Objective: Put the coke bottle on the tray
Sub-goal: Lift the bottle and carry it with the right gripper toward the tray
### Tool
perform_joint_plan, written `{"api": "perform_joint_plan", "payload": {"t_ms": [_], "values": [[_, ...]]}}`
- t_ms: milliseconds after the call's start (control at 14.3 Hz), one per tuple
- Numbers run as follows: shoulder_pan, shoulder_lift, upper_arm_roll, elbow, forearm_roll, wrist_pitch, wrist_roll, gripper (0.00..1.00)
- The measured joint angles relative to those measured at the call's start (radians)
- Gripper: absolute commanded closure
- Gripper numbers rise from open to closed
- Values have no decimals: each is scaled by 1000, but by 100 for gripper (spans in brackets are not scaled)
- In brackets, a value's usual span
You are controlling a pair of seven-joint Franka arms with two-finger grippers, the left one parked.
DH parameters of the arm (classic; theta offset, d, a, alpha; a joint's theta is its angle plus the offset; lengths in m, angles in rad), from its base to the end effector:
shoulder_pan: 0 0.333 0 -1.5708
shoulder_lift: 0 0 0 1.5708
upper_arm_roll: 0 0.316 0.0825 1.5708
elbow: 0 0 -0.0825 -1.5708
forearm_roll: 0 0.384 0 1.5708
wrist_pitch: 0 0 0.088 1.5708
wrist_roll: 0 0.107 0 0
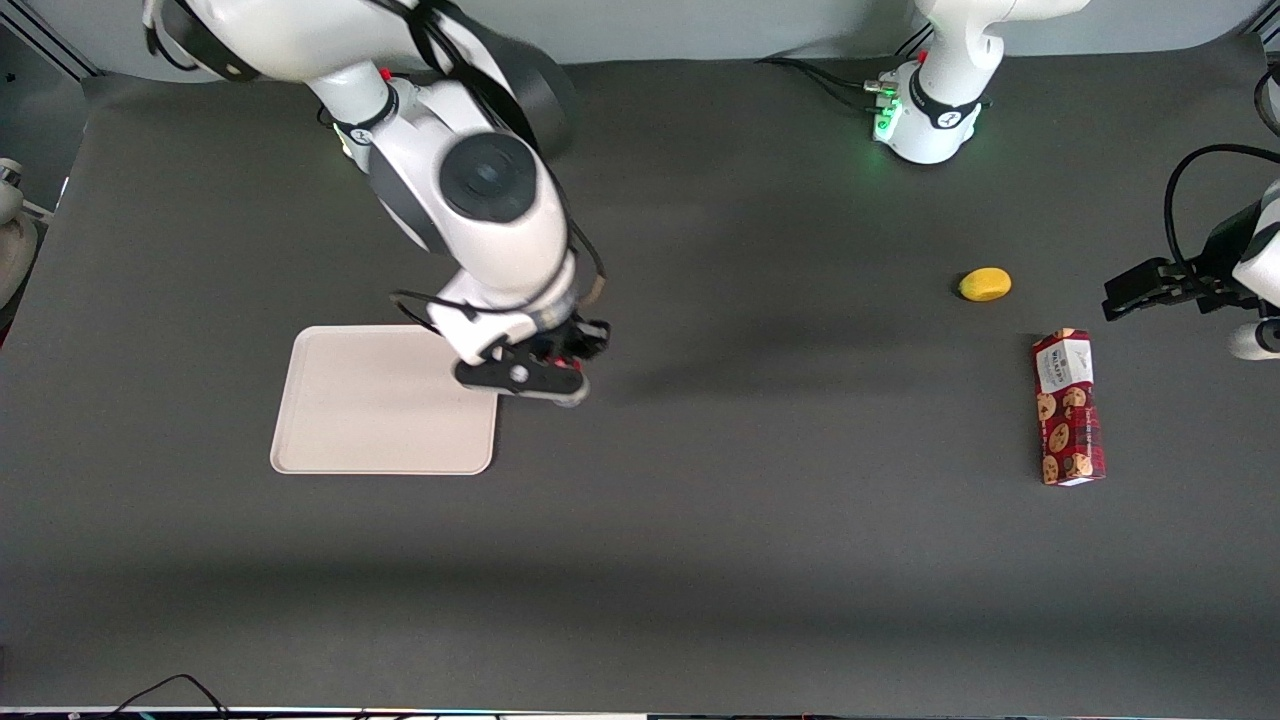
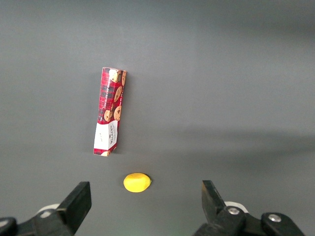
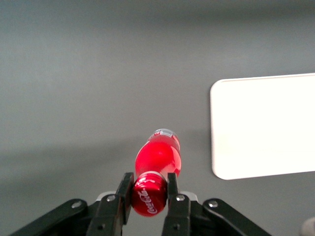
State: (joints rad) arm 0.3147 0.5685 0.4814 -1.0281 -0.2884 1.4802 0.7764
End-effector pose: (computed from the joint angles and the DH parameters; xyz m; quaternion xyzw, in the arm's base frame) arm 0.5720 0.3955 0.5377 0.9989 -0.0280 -0.0111 0.0351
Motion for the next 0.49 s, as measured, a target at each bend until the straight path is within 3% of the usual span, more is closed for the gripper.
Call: {"api": "perform_joint_plan", "payload": {"t_ms": [140,350,490], "values": [[-10,-100,-73,1,75,-103,-147,99],[-11,-235,-288,-7,206,-217,-417,99],[-20,-294,-416,-45,235,-249,-607,99]]}}
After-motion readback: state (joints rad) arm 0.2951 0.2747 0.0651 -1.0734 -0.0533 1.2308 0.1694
